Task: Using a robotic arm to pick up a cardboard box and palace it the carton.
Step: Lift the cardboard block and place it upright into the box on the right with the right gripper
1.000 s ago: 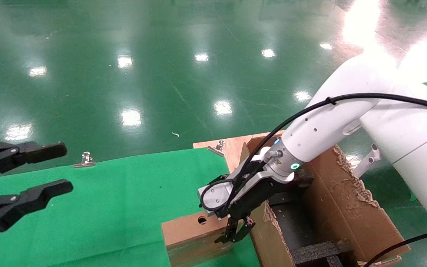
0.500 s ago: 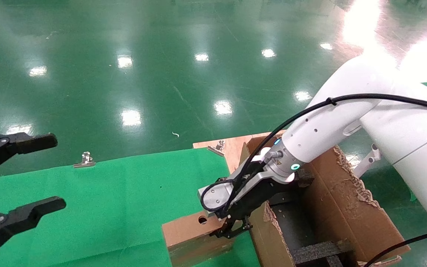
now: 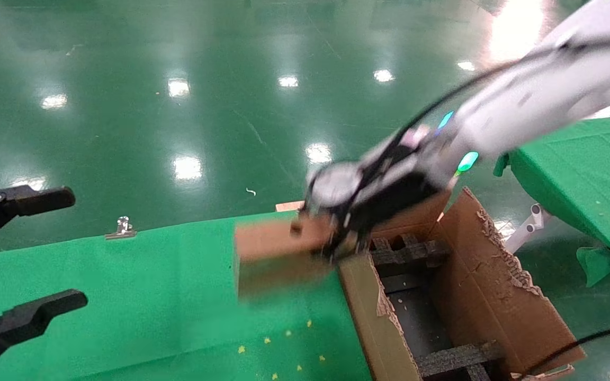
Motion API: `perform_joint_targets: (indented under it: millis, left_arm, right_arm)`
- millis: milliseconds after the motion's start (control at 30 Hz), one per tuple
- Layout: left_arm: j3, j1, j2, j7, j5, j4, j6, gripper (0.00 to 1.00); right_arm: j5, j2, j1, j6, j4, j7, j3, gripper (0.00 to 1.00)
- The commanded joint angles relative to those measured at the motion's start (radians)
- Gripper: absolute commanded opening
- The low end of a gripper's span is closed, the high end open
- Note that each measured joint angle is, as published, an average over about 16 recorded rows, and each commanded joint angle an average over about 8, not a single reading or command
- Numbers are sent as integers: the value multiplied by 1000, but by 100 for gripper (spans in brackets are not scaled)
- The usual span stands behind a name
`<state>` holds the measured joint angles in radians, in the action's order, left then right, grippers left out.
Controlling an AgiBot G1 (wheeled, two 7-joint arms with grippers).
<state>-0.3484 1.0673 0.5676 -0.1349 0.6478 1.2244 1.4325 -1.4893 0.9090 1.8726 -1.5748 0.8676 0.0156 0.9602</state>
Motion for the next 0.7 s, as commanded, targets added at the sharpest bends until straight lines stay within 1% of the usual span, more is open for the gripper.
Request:
perform_joint_targets:
  millis: [33,200,400,533,700]
  left_arm:
    - [0,0,0,0,0,0,0,100]
    - [0,0,0,0,0,0,0,100]
    - [0,0,0,0,0,0,0,100]
    - [0,0,0,0,0,0,0,100]
    - [0,0,0,0,0,0,0,100]
  right_arm:
    - [8,-13,53,-4,-25,-11,-10,0]
    - [30,-43,162,-12,-79,-40,11,0]
    - [54,-86,232,-12,-124,-56,63,0]
    - [49,-137,264,-14,-131,-48,110,0]
    - [35,-227,307,-18,-103,-16,184,0]
